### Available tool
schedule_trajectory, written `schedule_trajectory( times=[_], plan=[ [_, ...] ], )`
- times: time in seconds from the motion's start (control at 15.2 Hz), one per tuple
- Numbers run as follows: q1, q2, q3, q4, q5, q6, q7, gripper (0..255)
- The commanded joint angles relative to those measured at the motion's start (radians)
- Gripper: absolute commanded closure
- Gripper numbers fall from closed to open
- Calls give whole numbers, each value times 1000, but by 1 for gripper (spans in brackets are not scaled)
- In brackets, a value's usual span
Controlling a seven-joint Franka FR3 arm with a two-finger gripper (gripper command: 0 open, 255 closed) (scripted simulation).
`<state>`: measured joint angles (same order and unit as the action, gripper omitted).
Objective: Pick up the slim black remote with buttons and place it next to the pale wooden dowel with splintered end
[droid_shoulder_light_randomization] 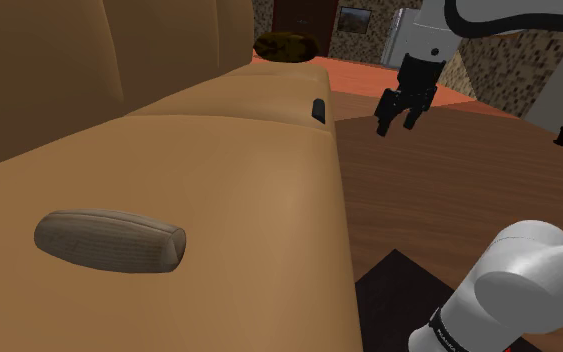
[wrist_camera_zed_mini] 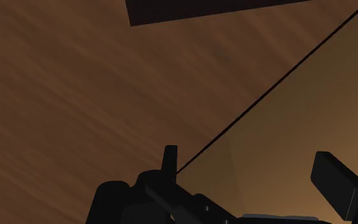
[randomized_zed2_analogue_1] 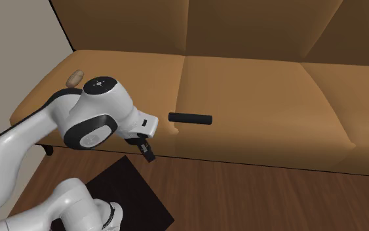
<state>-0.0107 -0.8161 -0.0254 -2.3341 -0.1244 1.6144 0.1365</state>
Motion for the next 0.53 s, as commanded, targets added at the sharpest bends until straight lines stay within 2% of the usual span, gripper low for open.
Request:
schedule_trajectory(
  times=[0.0, 0.46],
  plan=[
    [0, 0, 0, 0, 0, 0, 0, 0],
    [-34, 260, -6, 180, 139, 106, 204, 0]
  ],
)
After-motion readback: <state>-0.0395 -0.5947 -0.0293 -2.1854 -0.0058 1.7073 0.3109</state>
